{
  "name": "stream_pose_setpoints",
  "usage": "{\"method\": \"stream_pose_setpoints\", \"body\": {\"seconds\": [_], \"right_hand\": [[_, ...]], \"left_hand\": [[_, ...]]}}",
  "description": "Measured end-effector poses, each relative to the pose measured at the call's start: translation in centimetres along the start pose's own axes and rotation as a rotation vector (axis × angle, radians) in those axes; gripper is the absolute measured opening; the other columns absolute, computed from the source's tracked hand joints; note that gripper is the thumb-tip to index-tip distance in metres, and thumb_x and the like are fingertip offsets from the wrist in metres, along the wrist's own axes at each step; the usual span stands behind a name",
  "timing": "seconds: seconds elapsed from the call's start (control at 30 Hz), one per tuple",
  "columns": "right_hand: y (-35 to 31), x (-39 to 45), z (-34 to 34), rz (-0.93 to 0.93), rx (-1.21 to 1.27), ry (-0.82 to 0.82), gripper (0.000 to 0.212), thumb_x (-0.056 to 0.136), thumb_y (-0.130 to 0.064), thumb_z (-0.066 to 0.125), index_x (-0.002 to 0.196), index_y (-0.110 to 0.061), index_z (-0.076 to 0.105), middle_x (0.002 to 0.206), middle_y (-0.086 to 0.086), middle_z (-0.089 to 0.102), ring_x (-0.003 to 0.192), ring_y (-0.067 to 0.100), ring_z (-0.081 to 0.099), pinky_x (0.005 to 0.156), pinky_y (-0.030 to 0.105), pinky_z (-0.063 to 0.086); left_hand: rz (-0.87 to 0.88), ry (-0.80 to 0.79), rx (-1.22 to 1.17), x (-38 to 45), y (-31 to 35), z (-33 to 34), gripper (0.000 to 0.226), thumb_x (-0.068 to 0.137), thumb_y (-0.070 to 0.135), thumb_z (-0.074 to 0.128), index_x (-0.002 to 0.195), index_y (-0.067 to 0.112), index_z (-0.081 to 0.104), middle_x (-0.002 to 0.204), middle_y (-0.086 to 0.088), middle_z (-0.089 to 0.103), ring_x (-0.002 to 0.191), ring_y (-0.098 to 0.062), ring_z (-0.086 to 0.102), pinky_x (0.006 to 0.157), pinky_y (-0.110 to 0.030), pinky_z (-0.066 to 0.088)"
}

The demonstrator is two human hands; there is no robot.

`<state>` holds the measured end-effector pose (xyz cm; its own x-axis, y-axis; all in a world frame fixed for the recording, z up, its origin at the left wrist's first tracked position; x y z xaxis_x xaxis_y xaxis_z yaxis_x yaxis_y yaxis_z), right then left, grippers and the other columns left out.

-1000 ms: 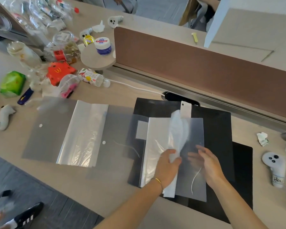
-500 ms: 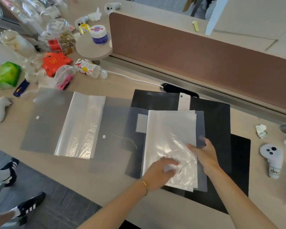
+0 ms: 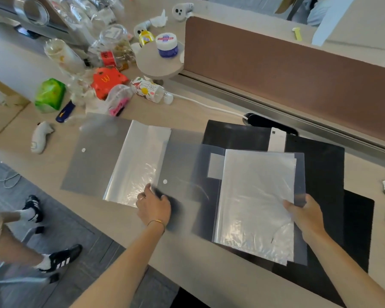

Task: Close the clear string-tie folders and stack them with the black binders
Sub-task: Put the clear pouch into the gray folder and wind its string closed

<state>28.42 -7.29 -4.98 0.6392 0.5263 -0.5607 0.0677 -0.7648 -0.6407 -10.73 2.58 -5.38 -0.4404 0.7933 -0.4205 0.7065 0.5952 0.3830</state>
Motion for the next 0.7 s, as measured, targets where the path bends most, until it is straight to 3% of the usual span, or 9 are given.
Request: {"method": "stream_pose_setpoints", "body": {"seconds": [0.1,0.23,0.37,0.47,0.57,0.63,0.7], "right_hand": [[0.0,0.1,0.0,0.003,0.001,0.017,0.03,0.086,-0.028,0.077,0.106,-0.017,0.057,0.107,0.007,0.063,0.096,0.029,0.063,0.083,0.047,0.055],[0.1,0.0,-0.1,0.024,0.005,-0.006,0.03,0.084,-0.021,0.079,0.105,-0.017,0.057,0.109,0.007,0.062,0.091,0.023,0.061,0.077,0.043,0.055],[-0.3,-0.3,-0.5,-0.002,-0.071,-0.216,0.064,0.072,0.007,0.082,0.122,-0.025,0.057,0.114,-0.003,0.06,0.103,0.019,0.058,0.068,0.031,0.051],[-0.2,-0.2,-1.4,-0.042,-0.22,-0.291,0.068,0.073,0.013,0.073,0.126,-0.028,0.06,0.124,-0.001,0.061,0.116,0.024,0.056,0.083,0.039,0.058],[-0.5,-0.3,-2.4,-0.11,-0.347,-0.228,0.052,0.08,0.008,0.071,0.122,-0.022,0.064,0.114,0.0,0.067,0.102,0.02,0.062,0.086,0.039,0.059],[-0.7,-0.2,-2.9,-0.124,-0.364,-0.222,0.048,0.08,0.009,0.07,0.119,-0.019,0.066,0.108,0.0,0.068,0.1,0.02,0.064,0.087,0.036,0.058],[-0.6,0.0,-3.4,-0.114,-0.361,-0.242,0.047,0.079,0.01,0.069,0.116,-0.019,0.067,0.108,0.001,0.069,0.101,0.02,0.066,0.084,0.032,0.058]], "left_hand": [[-0.049,-0.025,-0.06,1.6,-0.4,-1.0,0.038,0.094,0.025,0.062,0.132,0.021,0.061,0.129,-0.018,0.059,0.123,-0.041,0.055,0.102,-0.047,0.045],[0.056,-0.009,-0.246,2.2,0.8,-4.1,0.01,0.093,0.02,0.064,0.099,0.015,0.07,0.11,-0.013,0.065,0.094,-0.031,0.064,0.08,-0.035,0.045],[0.33,0.054,-0.226,-0.2,4.0,-8.5,0.004,0.095,0.019,0.066,0.092,0.018,0.069,0.108,-0.003,0.062,0.089,-0.02,0.064,0.076,-0.031,0.045],[0.427,-0.09,-0.361,-3.3,6.7,-10.3,0.005,0.098,0.027,0.065,0.099,0.025,0.07,0.103,0.009,0.07,0.092,-0.017,0.07,0.077,-0.04,0.06],[0.509,-0.259,-0.371,-6.7,9.4,-9.7,0.026,0.1,0.029,0.064,0.125,0.034,0.069,0.106,0.022,0.072,0.093,-0.009,0.072,0.08,-0.043,0.064],[0.592,-0.314,-0.331,-9.2,11.3,-8.9,0.036,0.1,0.021,0.062,0.132,0.036,0.065,0.109,0.035,0.066,0.093,-0.003,0.069,0.081,-0.027,0.062],[0.646,-0.386,-0.294,-11.8,12.8,-7.8,0.04,0.1,0.019,0.062,0.135,0.038,0.059,0.112,0.035,0.063,0.099,0.001,0.066,0.08,-0.009,0.054]]}}
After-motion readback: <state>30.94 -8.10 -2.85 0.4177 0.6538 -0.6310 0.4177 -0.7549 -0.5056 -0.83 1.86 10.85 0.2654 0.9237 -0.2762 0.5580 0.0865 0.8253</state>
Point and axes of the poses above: each hand's wrist, its own x-axis towards the middle knuckle, its own z-axis out of the palm, y = z × x, the point moved 1 cm from there along x, towards the middle knuckle
